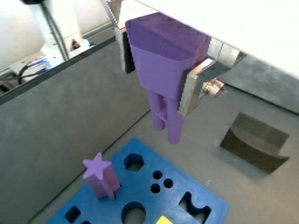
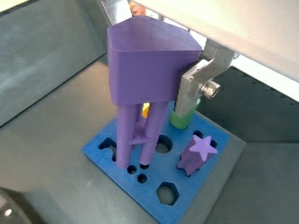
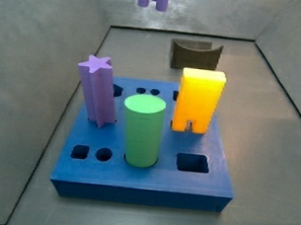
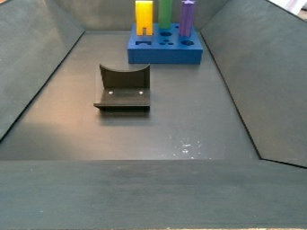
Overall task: Pick up the 3 prong object. Move up. Place the 3 prong object on the fixture. Regrasp the 3 prong object. Move to above the board. Insert the 3 prong object.
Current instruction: Insert the 3 prong object.
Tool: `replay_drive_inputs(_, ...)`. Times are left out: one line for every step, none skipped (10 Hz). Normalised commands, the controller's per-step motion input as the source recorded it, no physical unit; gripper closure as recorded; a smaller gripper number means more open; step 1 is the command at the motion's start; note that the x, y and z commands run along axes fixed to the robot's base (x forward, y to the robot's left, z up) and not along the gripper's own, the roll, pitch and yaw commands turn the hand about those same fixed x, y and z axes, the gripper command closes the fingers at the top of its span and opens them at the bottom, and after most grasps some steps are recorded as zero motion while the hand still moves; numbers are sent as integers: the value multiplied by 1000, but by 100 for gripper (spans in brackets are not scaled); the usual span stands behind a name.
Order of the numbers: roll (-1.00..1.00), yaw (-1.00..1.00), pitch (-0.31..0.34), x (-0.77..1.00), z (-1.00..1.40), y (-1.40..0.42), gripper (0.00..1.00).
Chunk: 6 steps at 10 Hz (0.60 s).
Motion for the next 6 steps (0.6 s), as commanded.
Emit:
replay_drive_inputs(-357,-429,76,0,-157,180,100)
replay_drive_inputs(-317,-483,91,0,-189,157,100)
replay_drive_inputs(-313,-554,73,0,-191,80,100)
replay_drive_inputs(-319,-549,116,3,-109,66,100)
replay_drive_inputs(-344,-589,109,3,-109,0,100)
replay_drive_inputs(-339,-634,114,26,-111,0,100)
